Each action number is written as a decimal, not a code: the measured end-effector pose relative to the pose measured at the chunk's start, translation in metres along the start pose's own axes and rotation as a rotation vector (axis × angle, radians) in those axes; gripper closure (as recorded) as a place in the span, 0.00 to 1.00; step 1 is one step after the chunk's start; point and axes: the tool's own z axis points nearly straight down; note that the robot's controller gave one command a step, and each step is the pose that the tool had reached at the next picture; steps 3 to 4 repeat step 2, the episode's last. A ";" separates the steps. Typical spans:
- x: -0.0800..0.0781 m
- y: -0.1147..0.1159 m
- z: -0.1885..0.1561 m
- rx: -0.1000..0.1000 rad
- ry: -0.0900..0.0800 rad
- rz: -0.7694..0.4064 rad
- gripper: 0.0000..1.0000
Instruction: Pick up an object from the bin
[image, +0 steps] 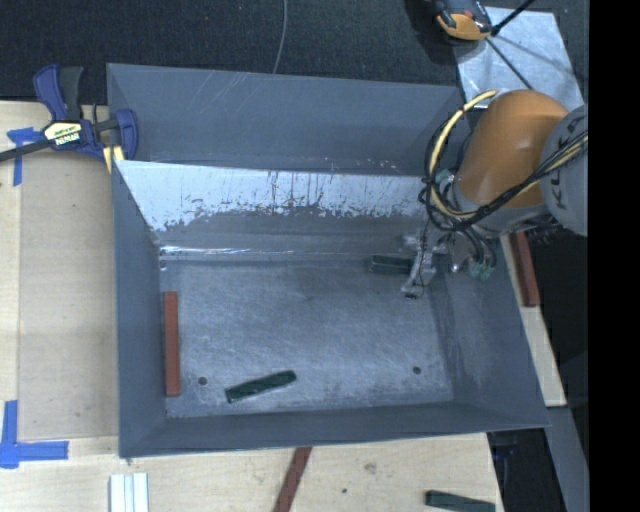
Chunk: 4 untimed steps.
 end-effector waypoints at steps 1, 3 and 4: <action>-0.001 0.000 -0.019 0.001 -0.006 0.000 1.00; -0.001 0.000 -0.031 0.001 -0.007 0.000 1.00; -0.001 0.000 -0.031 0.001 -0.007 0.000 1.00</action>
Offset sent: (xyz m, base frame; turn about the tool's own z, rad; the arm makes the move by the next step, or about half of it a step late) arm 0.0000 0.0000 0.0702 0.0000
